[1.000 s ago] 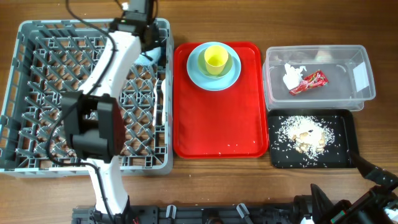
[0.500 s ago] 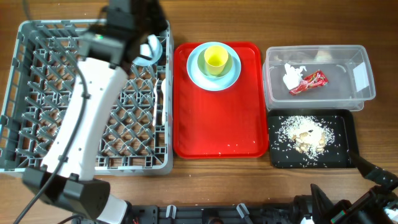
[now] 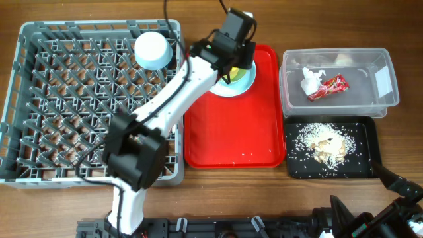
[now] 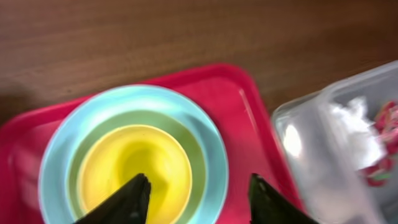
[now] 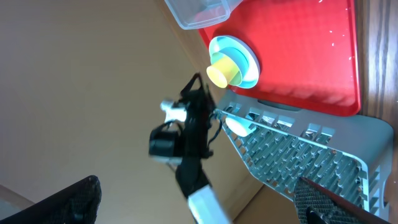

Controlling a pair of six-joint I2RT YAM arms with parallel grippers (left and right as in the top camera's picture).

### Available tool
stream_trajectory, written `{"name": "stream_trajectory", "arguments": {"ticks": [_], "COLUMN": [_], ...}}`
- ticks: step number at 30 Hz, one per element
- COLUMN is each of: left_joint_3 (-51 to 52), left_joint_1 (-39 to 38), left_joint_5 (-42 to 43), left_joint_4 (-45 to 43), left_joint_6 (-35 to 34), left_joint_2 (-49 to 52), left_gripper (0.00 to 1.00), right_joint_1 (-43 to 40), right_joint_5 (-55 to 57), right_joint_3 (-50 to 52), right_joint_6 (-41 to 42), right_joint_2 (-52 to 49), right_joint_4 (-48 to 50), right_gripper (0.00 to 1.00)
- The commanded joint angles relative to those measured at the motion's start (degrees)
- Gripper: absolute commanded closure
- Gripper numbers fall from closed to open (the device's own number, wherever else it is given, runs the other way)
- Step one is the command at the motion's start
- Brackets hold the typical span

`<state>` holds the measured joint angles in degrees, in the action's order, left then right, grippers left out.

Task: Sort waste into correct bins and load items into the dishwasher rack
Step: 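Release the bowl and move the left gripper over the yellow cup, then lower the left gripper into the yellow cup and grasp it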

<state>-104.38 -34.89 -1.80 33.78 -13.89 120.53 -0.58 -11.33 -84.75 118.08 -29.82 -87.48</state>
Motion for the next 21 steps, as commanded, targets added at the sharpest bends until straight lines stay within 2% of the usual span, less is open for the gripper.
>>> {"name": "stream_trajectory", "arguments": {"ticks": [1, 4, 6, 8, 14, 18, 21], "left_joint_3": [0.22, 0.22, 0.22, 0.22, 0.26, 0.28, 0.28], "left_joint_1": [0.17, 0.00, -0.04, -0.04, -0.26, -0.26, -0.26], "left_joint_5": [-0.59, -0.59, -0.59, -0.59, -0.59, -0.61, -0.61], "left_joint_4": [-0.42, 0.66, 0.96, 0.98, 4.63, 4.28, 4.22], "left_joint_6": [1.73, 1.73, 1.73, 1.73, 1.70, 1.70, 1.70], "left_joint_2": [3.63, 5.29, 5.42, 5.42, 5.49, 5.49, 5.49], "left_gripper": [0.56, 0.63, 0.75, 0.81, 0.81, 0.90, 0.90], "right_joint_1": [0.07, 0.07, 0.07, 0.07, 0.07, 0.07, 0.07], "right_joint_5": [1.14, 1.11, 1.11, 1.11, 1.14, 1.11, 1.14], "right_joint_3": [0.07, 0.07, 0.07, 0.07, 0.07, 0.07, 0.07], "right_joint_6": [0.61, 0.59, 0.59, 0.59, 0.59, 0.59, 0.57], "right_joint_2": [0.15, 0.15, 0.15, 0.15, 0.15, 0.15, 0.15], "right_joint_4": [-0.04, -0.04, -0.04, -0.04, -0.04, -0.04, -0.04], "right_gripper": [0.00, 0.00, 0.00, 0.00, 0.00, 0.00, 0.00]}}
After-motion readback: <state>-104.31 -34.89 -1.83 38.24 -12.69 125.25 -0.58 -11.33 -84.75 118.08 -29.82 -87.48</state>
